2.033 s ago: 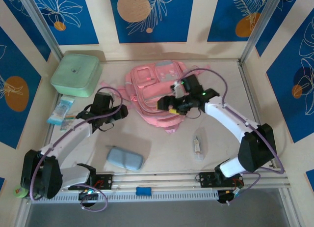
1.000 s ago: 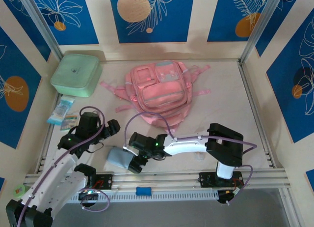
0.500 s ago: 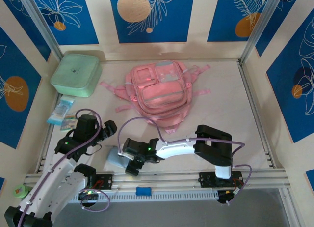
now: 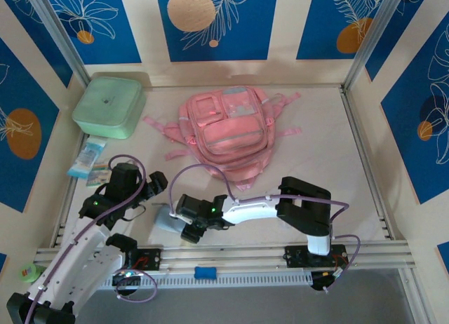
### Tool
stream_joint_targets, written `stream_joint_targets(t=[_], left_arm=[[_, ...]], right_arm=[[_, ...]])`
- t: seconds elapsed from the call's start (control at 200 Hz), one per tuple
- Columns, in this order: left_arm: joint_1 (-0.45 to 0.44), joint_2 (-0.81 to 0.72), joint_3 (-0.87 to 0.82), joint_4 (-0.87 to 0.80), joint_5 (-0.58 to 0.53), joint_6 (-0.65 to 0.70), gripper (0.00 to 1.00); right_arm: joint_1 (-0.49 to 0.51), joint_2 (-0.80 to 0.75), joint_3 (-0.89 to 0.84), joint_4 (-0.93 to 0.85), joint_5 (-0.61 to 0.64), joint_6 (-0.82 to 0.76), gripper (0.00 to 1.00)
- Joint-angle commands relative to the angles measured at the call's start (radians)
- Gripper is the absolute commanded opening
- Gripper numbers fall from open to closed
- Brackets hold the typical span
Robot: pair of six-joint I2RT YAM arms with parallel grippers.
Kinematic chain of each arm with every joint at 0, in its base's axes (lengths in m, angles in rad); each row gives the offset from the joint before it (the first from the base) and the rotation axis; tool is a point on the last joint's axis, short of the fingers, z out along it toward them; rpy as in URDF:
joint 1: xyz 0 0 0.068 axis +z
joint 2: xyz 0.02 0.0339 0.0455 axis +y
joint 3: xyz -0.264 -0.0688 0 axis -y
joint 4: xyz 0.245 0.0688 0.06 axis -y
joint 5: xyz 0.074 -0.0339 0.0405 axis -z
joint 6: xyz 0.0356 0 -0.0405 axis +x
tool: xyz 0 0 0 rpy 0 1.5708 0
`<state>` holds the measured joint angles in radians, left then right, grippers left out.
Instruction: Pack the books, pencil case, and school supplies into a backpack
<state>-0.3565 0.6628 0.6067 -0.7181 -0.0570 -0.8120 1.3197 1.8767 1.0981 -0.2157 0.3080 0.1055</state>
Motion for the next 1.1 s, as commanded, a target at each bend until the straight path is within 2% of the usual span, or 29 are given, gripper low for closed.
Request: stream_joint_targets(t=[0.0, 0.385, 0.615, 0.725, 0.885, 0.96, 1.096], left_arm=[[0.002, -0.002, -0.012, 0.017, 0.009, -0.012, 0.99], [0.002, 0.001, 0.003, 0.005, 0.0, -0.003, 0.99], [0.002, 0.009, 0.043, 0.016, -0.02, 0.046, 0.99], [0.002, 0.049, 0.088, 0.048, -0.013, 0.109, 0.99], [-0.004, 0.147, 0.129, 0.202, -0.023, 0.228, 0.99], [-0.016, 0.214, 0.156, 0.296, 0.019, 0.27, 1.0], [-0.075, 0.377, 0.227, 0.409, 0.015, 0.391, 0.98]], right_arm=[[-0.007, 0.006, 0.005, -0.011, 0.011, 0.008, 0.74], [-0.043, -0.082, -0.043, -0.01, -0.015, 0.038, 0.62], [-0.093, -0.22, -0.085, -0.07, -0.023, 0.095, 0.61], [-0.152, -0.312, -0.095, -0.152, -0.03, 0.152, 0.61], [-0.268, -0.456, -0.111, -0.274, -0.065, 0.227, 0.61], [-0.337, -0.521, -0.112, -0.333, -0.079, 0.263, 0.61], [-0.495, -0.61, -0.097, -0.453, -0.099, 0.331, 0.62]])
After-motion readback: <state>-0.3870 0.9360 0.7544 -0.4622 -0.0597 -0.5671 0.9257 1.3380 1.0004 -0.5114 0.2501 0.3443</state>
